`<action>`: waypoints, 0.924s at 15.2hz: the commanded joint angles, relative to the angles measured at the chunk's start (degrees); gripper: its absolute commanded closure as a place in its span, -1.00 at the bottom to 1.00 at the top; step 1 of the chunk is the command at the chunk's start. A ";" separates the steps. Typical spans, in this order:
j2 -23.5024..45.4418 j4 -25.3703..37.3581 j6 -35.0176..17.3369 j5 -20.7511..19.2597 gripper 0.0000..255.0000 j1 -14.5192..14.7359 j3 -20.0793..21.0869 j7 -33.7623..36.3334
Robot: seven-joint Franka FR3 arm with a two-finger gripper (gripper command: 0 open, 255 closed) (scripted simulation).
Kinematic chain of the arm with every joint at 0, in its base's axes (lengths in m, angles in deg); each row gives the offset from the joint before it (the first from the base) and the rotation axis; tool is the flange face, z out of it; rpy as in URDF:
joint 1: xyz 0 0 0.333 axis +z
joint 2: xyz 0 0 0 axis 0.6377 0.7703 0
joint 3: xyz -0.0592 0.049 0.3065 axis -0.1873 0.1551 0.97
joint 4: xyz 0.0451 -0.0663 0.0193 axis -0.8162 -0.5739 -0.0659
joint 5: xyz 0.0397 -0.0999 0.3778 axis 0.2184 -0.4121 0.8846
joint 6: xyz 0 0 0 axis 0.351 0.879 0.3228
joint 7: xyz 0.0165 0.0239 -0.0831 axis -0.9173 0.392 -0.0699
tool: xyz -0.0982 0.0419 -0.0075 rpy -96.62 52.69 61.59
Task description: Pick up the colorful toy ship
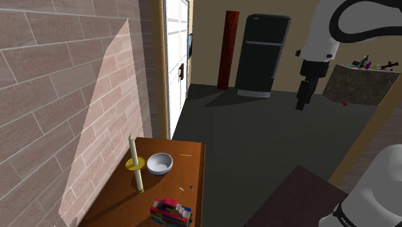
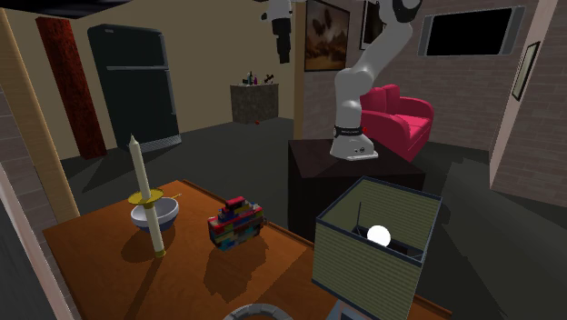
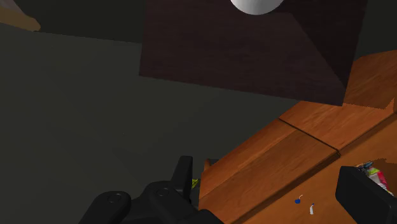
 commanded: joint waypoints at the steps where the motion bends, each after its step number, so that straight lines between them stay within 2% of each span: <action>1: 0.00 0.00 0.00 0.00 -1.00 0.00 0.00 0.00; 8: 3.25 -7.48 -10.62 4.97 -1.00 2.90 5.57 6.30; 14: 9.49 -11.13 -20.72 9.09 -1.00 5.69 10.60 11.30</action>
